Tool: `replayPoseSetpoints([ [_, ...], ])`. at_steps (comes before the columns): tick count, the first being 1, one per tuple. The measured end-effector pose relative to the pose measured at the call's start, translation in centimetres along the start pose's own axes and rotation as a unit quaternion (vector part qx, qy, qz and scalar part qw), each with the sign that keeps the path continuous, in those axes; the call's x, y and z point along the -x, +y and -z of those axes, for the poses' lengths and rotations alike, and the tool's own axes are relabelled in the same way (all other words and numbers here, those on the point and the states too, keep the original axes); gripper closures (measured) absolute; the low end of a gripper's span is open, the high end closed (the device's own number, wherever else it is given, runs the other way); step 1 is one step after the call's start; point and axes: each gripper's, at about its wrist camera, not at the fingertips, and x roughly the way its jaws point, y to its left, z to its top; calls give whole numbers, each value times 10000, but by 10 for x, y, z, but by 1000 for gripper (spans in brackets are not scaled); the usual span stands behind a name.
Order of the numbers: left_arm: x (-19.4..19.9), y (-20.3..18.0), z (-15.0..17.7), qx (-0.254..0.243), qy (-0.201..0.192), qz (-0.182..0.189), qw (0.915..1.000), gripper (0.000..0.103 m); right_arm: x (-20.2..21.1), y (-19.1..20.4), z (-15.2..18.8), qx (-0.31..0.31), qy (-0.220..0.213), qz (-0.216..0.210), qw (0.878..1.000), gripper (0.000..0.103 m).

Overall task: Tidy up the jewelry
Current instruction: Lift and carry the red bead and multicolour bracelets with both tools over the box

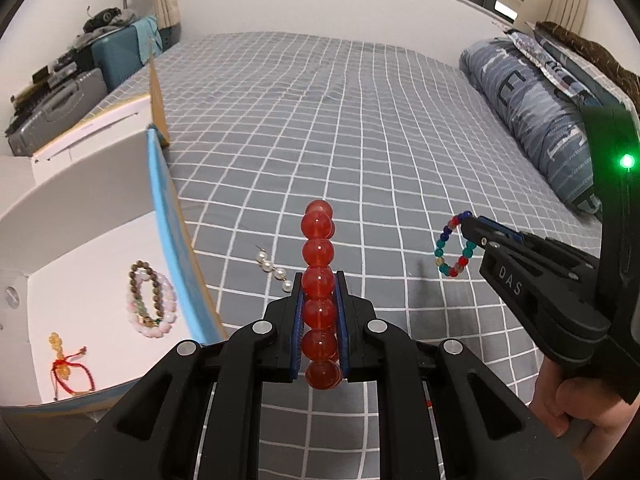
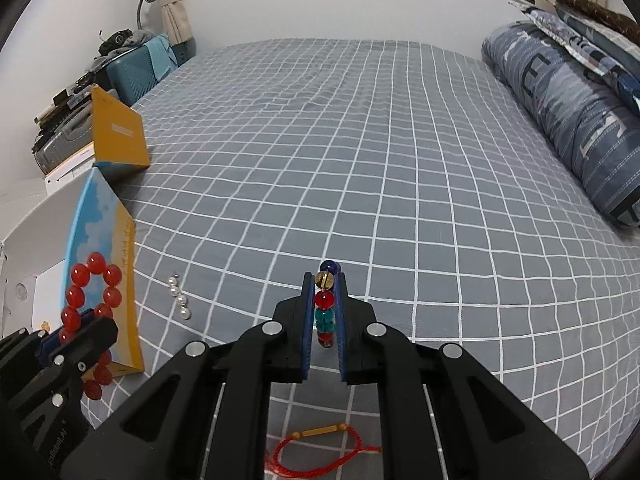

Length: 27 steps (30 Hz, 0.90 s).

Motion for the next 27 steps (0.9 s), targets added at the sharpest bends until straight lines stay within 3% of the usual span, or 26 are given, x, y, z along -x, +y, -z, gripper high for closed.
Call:
replayPoseSetpoints([
  [13,58,61,-3,355,-445,-343,9978,90,53,61,-21,435,-486,-134,9978,94],
  [21,92,119,1,746,-717,-629,9926,90,65,118,-36,704,-682,-484,9940,94],
  [27,109,162,9,1005,-853,-1046,9858,90,72,167,-42,968,-815,-806,9887,94],
])
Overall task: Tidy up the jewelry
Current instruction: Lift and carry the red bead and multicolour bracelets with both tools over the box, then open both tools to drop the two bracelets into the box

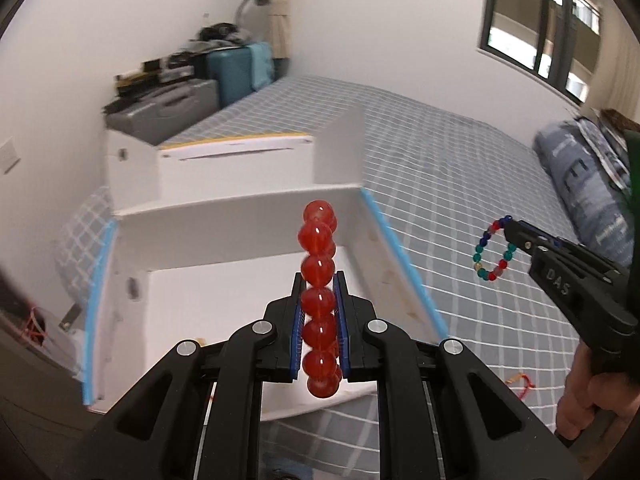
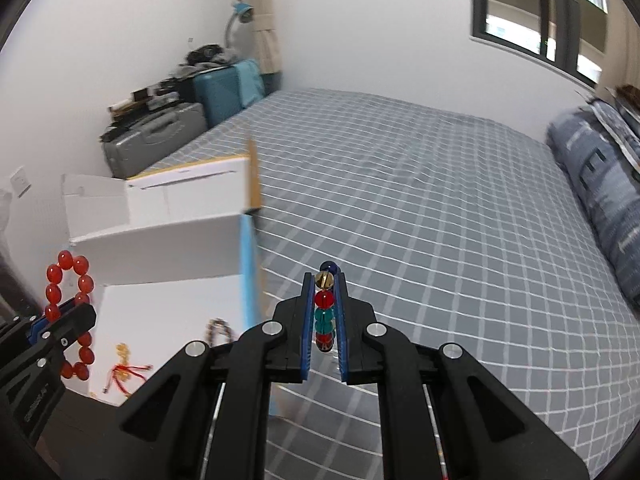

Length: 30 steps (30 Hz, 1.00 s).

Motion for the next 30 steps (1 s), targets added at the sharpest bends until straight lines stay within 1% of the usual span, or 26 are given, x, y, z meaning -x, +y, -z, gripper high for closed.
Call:
replayPoseSetpoints([
  [4,1,36,-1,228,-18,-262,9994,90,-3,36,-5,230,-64,-282,9993,94],
  [7,-1,55,1,349,16,-413,9985,90,-9,63,-4,419,-48,-449,9981,94],
  [14,-16,91,8,562,219,-612,9963,90,-39,110,5,748,203,-711,9945,94],
  [19,-33,114,11,715,384,-775,9937,90,-64,126,16,849,483,-737,9925,94],
  [22,-41,123,15,806,525,-779,9923,90,-75,130,22,878,619,-708,9917,94],
  [30,-49,132,17,890,645,-820,9906,90,-84,131,29,887,794,-723,9902,94],
])
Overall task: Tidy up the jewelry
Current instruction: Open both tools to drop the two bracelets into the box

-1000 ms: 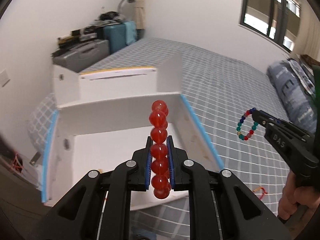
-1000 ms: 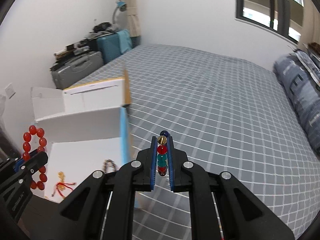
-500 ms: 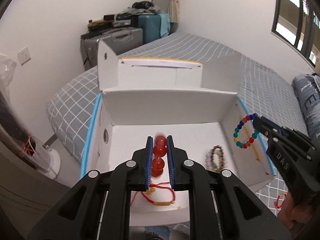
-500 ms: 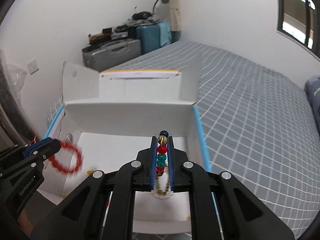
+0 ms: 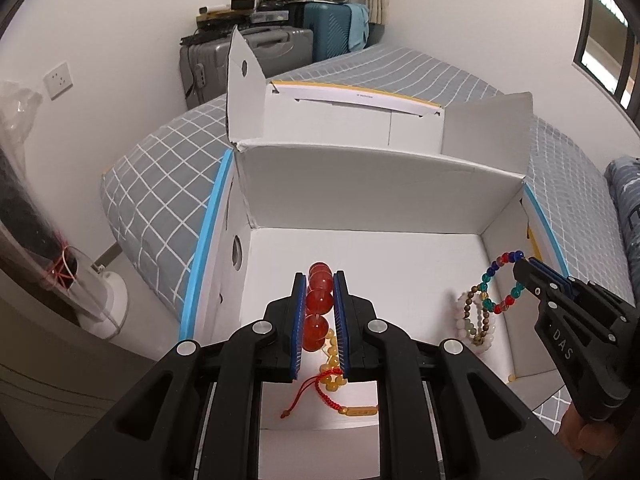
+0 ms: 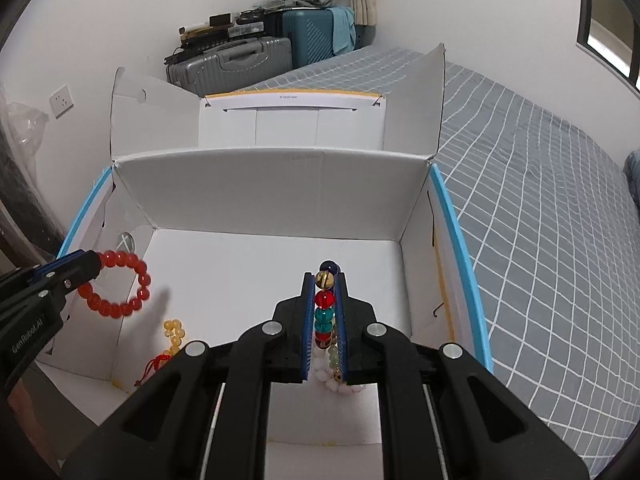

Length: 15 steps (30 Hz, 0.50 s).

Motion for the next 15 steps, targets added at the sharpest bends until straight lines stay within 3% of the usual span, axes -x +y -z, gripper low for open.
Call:
replayPoseSetpoints([
  [11,-13,0,1,-46,226,-115,9997,88,-16,4,6,62,308,-16,9995,93],
  [12,-12,-1,1,-60,204,-171,9996,84,-16,4,7,49,317,-32,9995,86],
  [13,-12,-1,1,-59,185,-166,9997,80,-16,3,7,19,312,-69,9995,70],
  [15,-9,-2,1,-68,127,-191,9997,54,-12,2,7,-72,208,-106,9997,51],
])
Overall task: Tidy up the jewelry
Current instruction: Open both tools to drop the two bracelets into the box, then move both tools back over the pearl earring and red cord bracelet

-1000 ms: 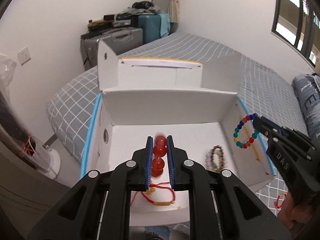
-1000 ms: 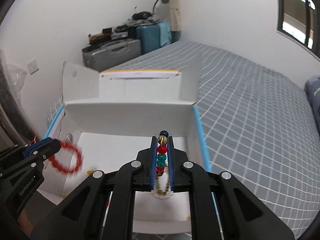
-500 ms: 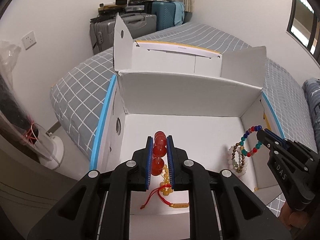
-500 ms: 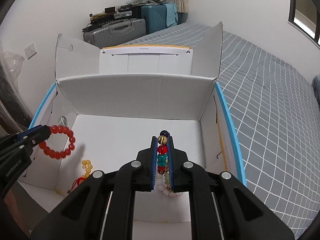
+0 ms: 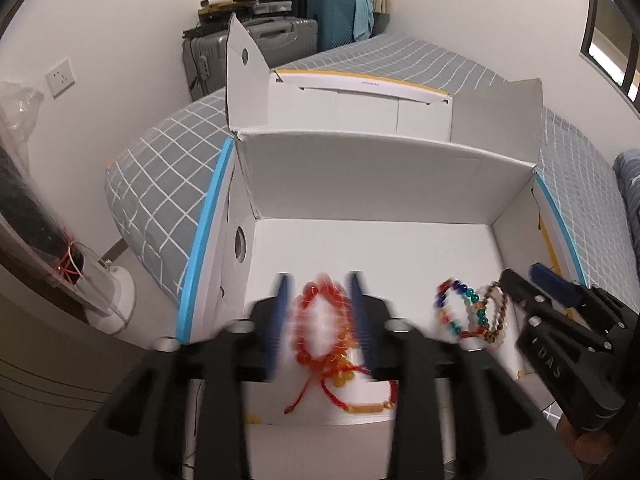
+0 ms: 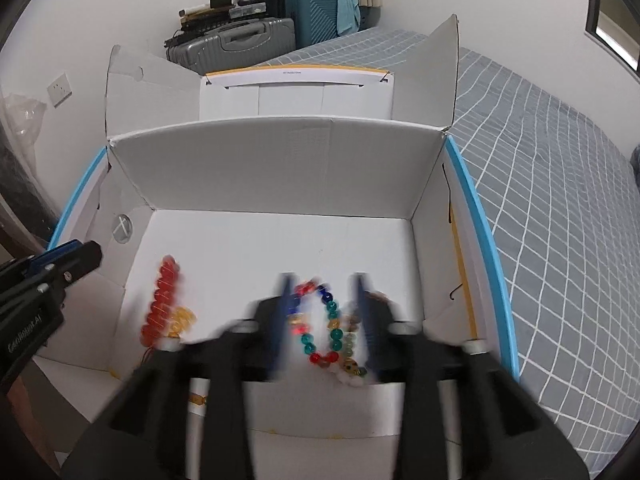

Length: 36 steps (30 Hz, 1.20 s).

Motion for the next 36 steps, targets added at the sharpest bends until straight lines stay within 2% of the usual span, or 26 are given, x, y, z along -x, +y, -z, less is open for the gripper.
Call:
replayPoseSetpoints([
  [2,5,0,0,-4,-115,-49,9999,48,5,0,-1,-36,-90,-26,9999,42],
  [4,7,0,-1,13,-158,-61,9999,37,10,-2,-2,-86,-175,-55,9998,31],
  [5,9,1,-2,24,-205,-66,9998,31,13,-3,-3,-111,-203,-62,9997,28],
  [7,12,0,-2,32,-255,-122,9996,27,18,-7,-4,-172,-254,-29,9995,21],
  [9,15,0,-3,19,-294,-128,9995,17,22,-10,-4,-238,-319,-11,9992,16],
  [13,18,-4,-4,-33,-329,-159,9993,10,35,-21,-2,-325,-503,39,9982,8],
  [17,29,-7,-7,73,-491,-64,9987,6,47,-32,1,-361,-558,117,9977,8],
  [23,42,-22,-7,116,-576,118,9982,6,73,-58,8,-502,-668,306,9960,8],
  [30,52,-66,-4,-117,-562,371,9977,6,111,-100,24,-778,-832,578,9918,8],
  [36,78,-127,-1,-560,-639,770,9934,6,143,-144,44,-1065,-812,892,9870,8],
])
